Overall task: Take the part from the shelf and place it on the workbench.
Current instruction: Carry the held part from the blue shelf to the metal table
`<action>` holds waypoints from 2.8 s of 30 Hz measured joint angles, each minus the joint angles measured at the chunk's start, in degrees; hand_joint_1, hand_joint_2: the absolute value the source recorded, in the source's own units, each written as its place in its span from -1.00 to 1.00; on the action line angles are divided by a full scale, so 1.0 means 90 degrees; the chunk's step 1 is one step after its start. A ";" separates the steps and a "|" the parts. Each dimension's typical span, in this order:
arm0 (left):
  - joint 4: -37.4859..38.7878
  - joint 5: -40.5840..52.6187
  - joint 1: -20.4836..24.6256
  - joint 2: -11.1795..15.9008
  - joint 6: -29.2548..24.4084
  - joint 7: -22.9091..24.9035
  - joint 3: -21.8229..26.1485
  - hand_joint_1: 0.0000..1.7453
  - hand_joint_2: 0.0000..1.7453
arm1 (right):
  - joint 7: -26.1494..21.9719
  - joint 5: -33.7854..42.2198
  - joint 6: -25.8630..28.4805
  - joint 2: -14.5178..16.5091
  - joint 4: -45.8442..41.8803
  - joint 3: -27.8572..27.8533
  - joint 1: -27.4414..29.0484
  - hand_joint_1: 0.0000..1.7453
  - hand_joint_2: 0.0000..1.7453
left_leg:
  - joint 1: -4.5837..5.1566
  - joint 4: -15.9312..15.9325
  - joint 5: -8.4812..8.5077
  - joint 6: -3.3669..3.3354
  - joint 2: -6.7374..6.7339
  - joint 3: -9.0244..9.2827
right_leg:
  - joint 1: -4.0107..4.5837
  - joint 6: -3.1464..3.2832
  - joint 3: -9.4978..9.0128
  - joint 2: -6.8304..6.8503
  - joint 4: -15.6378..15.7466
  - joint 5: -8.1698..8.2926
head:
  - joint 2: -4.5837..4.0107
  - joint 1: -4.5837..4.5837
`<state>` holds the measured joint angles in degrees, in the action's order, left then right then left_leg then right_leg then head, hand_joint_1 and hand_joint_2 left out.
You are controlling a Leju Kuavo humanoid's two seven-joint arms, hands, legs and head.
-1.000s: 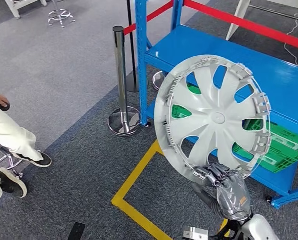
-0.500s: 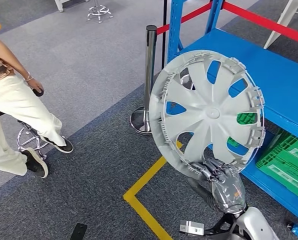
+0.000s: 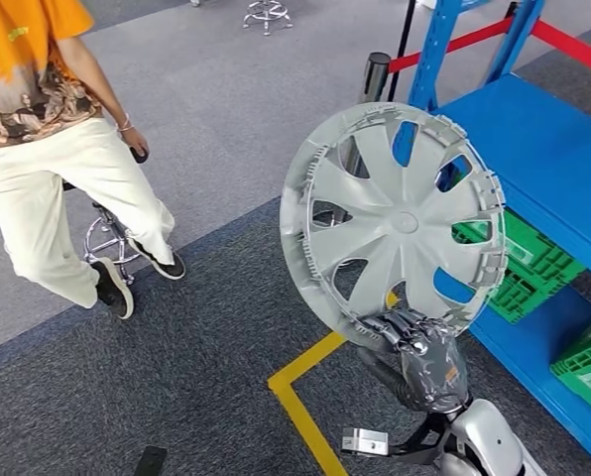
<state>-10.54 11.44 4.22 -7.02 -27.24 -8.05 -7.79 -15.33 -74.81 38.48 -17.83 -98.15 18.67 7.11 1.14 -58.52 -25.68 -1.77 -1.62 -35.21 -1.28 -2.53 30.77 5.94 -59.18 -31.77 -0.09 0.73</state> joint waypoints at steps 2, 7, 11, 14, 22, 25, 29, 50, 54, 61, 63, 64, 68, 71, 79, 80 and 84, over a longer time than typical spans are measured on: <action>0.0000 0.0000 0.0016 -0.0001 -0.0001 0.0001 0.0001 -1.00 1.00 | 0.0009 0.0001 0.0001 0.0000 0.0019 0.0022 0.0003 1.00 1.00 | -0.0037 0.0061 0.0039 -0.0065 0.0135 0.0028 | -0.0017 -0.0015 0.0263 -0.0394 -0.0501 -0.0279 | 0.0000 0.0028; 0.0000 0.0015 0.0028 -0.0015 0.0024 0.0008 0.0001 -1.00 1.00 | 0.0016 0.0004 0.0005 -0.0001 0.0077 0.0064 0.0033 1.00 1.00 | -0.0043 0.0026 0.0030 -0.0088 0.0558 0.0031 | -0.0005 -0.0037 0.0954 -0.0665 -0.1474 -0.0318 | 0.0000 0.0052; 0.0000 0.0090 0.0029 -0.0019 0.0037 0.0018 0.0001 -1.00 1.00 | 0.0040 0.0011 0.0027 -0.0001 0.0084 0.0056 0.0057 1.00 1.00 | -0.0055 -0.0098 -0.0019 0.0004 0.0882 -0.0028 | -0.0068 -0.0017 0.0382 -0.1116 -0.0152 0.0302 | 0.0000 0.0047; 0.0000 0.0118 -0.0001 -0.0018 0.0010 0.0030 -0.0001 -1.00 1.00 | 0.0051 0.0015 0.0042 -0.0001 0.0070 0.0053 0.0112 1.00 1.00 | -0.0093 -0.0110 0.0003 0.0112 0.1043 -0.0084 | -0.0048 0.0072 0.0302 -0.1054 -0.0060 0.0300 | 0.0000 0.0053; 0.0000 0.0121 -0.0006 -0.0056 -0.0016 0.0051 -0.0001 -1.00 1.00 | 0.0088 0.0024 0.0047 -0.0001 0.0043 0.0015 0.0216 1.00 1.00 | -0.0141 -0.1734 -0.0640 0.0281 0.0226 -0.0818 | -0.0016 0.0223 0.0161 -0.0363 0.0015 0.0255 | 0.0000 -0.0027; 0.0000 0.0123 0.0002 -0.0059 -0.0016 0.0055 -0.0001 -1.00 1.00 | 0.0090 0.0032 0.0048 -0.0001 0.0043 0.0012 0.0218 1.00 1.00 | -0.0090 -0.0540 -0.0100 0.0212 -0.0098 -0.0189 | 0.0002 0.0179 0.0095 -0.0155 0.0010 0.0200 | 0.0000 -0.0029; 0.0000 0.0128 0.0025 -0.0056 -0.0018 0.0067 -0.0001 -1.00 1.00 | 0.0085 0.0052 0.0056 -0.0001 0.0043 0.0002 0.0221 1.00 1.00 | 0.0014 -0.0090 -0.0054 0.0092 -0.0198 -0.0014 | 0.0029 0.0049 0.0031 0.0109 0.0057 0.0153 | 0.0000 -0.0016; 0.0000 0.0208 0.0023 -0.0083 -0.0081 0.0073 0.0001 -1.00 1.00 | 0.0088 0.0121 0.0067 -0.0013 0.0031 -0.0042 0.0287 1.00 1.00 | -0.0103 -0.1537 -0.0789 0.0252 0.0289 -0.0653 | 0.0005 0.0255 0.0146 -0.0553 0.0070 0.0307 | 0.0000 -0.0020; 0.0000 0.0208 0.0001 -0.0081 -0.0079 0.0073 0.0001 -1.00 1.00 | 0.0084 0.0121 0.0067 -0.0013 0.0029 -0.0054 0.0286 1.00 1.00 | -0.0130 -0.1237 -0.0365 0.0244 0.0155 -0.0524 | 0.0020 0.0242 0.0041 -0.0249 0.0069 0.0220 | 0.0000 -0.0023; 0.0000 0.0209 0.0015 -0.0062 -0.0086 0.0074 0.0002 -1.00 1.00 | 0.0072 0.0148 0.0067 -0.0013 0.0018 -0.0054 0.0265 1.00 1.00 | 0.0029 -0.0025 -0.0024 0.0002 -0.0120 0.0028 | 0.0044 0.0030 -0.0090 0.0085 0.0085 0.0050 | 0.0000 0.0011; 0.0000 0.0208 0.0027 -0.0058 -0.0093 0.0076 0.0003 -1.00 1.00 | 0.0075 0.0173 0.0069 -0.0013 0.0010 -0.0062 0.0268 1.00 1.00 | -0.0016 0.0040 0.0008 -0.0072 0.0035 0.0064 | 0.0020 -0.0016 0.0088 -0.0256 -0.0289 -0.0173 | 0.0000 0.0047; 0.0000 0.0210 0.0037 -0.0063 -0.0095 0.0078 0.0004 -1.00 1.00 | 0.0075 0.0177 0.0070 -0.0013 0.0008 -0.0066 0.0277 1.00 1.00 | -0.0026 0.0049 0.0011 -0.0094 0.0109 0.0068 | 0.0010 -0.0024 0.0276 -0.0466 -0.0647 -0.0333 | 0.0000 0.0072; 0.0000 0.0212 0.0040 -0.0076 -0.0096 0.0078 0.0004 -1.00 1.00 | 0.0041 0.0182 0.0072 -0.0013 0.0009 -0.0067 0.0330 1.00 1.00 | -0.0033 0.0032 -0.0003 -0.0117 0.0467 0.0091 | 0.0007 -0.0056 0.0989 -0.0657 -0.1641 -0.0423 | 0.0000 0.0097; 0.0000 0.0214 0.0041 -0.0079 -0.0095 0.0078 0.0004 -1.00 1.00 | 0.0037 0.0187 0.0072 -0.0013 0.0009 -0.0084 0.0334 1.00 1.00 | -0.0050 -0.0023 -0.0051 -0.0059 0.0740 0.0112 | -0.0040 -0.0059 0.0575 -0.0923 -0.0495 0.0282 | 0.0000 0.0103; 0.0000 0.0218 0.0013 -0.0066 -0.0097 0.0078 0.0004 -1.00 1.00 | 0.0037 0.0177 0.0076 -0.0013 -0.0009 -0.0111 0.0326 1.00 1.00 | -0.0091 -0.0592 -0.0360 0.0198 0.0613 -0.0220 | -0.0040 0.0154 0.0239 -0.0817 0.0039 0.0358 | 0.0000 0.0068; 0.0000 0.0218 0.0023 -0.0070 -0.0097 0.0078 0.0004 -1.00 1.00 | 0.0035 0.0172 0.0076 -0.0013 -0.0009 -0.0113 0.0332 1.00 1.00 | -0.0092 -0.0980 -0.0551 0.0226 0.0425 -0.0400 | -0.0028 0.0181 0.0219 -0.0727 0.0043 0.0341 | 0.0000 0.0053; 0.0000 0.0203 0.0021 -0.0073 -0.0096 0.0078 0.0004 -1.00 1.00 | 0.0007 0.0169 0.0075 -0.0013 -0.0008 -0.0114 0.0315 1.00 1.00 | -0.0145 -0.1689 -0.0649 0.0268 0.0231 -0.0751 | -0.0005 0.0211 0.0147 -0.0387 0.0043 0.0274 | 0.0000 0.0047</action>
<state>-10.54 13.27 4.41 -7.67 -28.11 -7.34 -7.76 -15.27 -73.28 39.16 -17.94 -98.23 17.65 9.94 -0.17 -73.72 -31.52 0.64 0.46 -41.97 -1.32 -0.63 32.09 2.46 -58.79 -29.31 -0.09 1.15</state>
